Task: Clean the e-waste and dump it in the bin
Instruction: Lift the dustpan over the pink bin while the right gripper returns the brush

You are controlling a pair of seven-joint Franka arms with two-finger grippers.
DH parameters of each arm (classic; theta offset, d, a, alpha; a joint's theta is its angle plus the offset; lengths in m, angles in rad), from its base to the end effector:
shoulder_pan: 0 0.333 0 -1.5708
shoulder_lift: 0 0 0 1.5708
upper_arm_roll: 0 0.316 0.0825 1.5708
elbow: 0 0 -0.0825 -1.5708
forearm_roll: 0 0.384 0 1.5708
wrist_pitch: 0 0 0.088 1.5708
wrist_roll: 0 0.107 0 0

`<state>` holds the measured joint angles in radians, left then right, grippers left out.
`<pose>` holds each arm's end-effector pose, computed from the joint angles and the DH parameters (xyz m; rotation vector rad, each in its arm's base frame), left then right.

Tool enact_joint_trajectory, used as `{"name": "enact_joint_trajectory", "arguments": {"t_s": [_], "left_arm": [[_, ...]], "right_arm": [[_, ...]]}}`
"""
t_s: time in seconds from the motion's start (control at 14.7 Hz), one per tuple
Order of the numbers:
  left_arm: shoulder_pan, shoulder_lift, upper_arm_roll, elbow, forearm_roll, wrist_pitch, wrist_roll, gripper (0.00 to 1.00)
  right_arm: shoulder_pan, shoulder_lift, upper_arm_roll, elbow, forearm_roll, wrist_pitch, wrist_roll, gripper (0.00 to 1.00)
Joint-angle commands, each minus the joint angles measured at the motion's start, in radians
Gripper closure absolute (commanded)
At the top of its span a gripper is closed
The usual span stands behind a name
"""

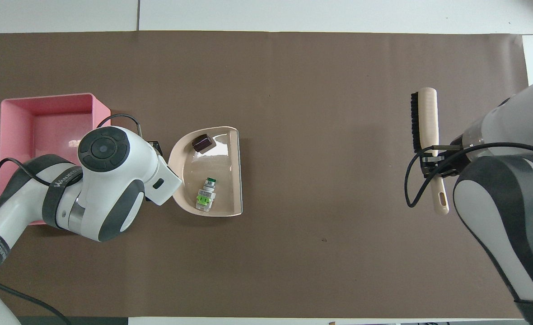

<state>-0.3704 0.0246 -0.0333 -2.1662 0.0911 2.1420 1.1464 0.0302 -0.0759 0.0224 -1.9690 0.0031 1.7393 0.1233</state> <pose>0.4921 -0.2060 0.3799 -2.1499 2.2164 0.1120 0.5185 0.0278 0.4917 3.1182 -0.1118 -0.2397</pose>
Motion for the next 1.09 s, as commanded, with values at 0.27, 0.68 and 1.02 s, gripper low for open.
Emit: {"name": "enact_joint_trajectory", "arguments": {"t_s": [0.27,0.68,1.02], "left_arm": [[0.177,-0.135,0.016,0.069,-0.048,-0.16,0.205,1.0],[0.421,-0.077,0.026,0.229,-0.071,-0.214,0.418,1.0],[0.589,0.006,0.027,0.307,-0.068,-0.174,0.559,1.0]], "right_arm": [[-0.222,-0.007,0.022,-0.233,-0.069,0.294,-0.28,1.0],[-0.268,-0.005,0.024,-0.347,-0.052,0.37,-0.277,1.0],[-0.279,-0.01,0.022,-0.387,-0.048,0.398,-0.309,1.0]]}}
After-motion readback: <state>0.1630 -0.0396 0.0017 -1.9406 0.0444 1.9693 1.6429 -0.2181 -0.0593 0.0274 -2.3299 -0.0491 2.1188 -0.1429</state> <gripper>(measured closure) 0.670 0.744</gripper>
